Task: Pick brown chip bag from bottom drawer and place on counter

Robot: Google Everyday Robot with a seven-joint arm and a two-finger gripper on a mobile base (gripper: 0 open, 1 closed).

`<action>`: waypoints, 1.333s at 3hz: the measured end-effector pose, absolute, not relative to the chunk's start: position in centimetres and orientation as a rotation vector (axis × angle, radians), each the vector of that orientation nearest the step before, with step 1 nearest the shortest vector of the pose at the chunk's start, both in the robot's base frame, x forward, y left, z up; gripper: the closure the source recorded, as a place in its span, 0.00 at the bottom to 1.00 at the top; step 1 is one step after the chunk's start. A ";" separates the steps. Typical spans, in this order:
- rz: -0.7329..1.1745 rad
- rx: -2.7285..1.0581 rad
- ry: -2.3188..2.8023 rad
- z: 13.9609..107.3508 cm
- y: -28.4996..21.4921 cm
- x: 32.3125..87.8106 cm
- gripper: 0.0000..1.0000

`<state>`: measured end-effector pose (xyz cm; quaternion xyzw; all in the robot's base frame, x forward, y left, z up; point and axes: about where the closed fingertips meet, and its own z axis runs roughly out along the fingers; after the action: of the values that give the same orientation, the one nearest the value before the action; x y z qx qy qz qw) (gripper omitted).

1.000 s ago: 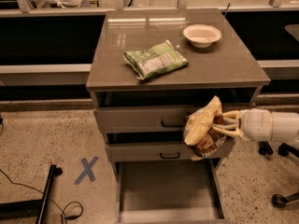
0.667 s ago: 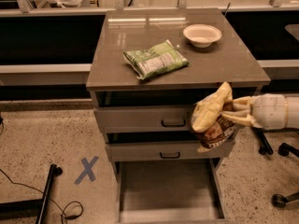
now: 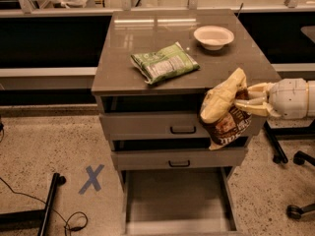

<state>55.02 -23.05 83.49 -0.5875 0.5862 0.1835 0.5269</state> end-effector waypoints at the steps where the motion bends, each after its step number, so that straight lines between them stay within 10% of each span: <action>1: 0.438 -1.435 1.375 84.7 -22.6 55.2 1.00; 4: 0.447 -1.546 1.102 102.3 -20.3 55.5 1.00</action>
Offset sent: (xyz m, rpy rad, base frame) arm 0.0049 0.0091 0.1495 0.0383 -0.1876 0.1353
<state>55.51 -20.31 102.28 -0.6560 0.4679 0.1899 0.5610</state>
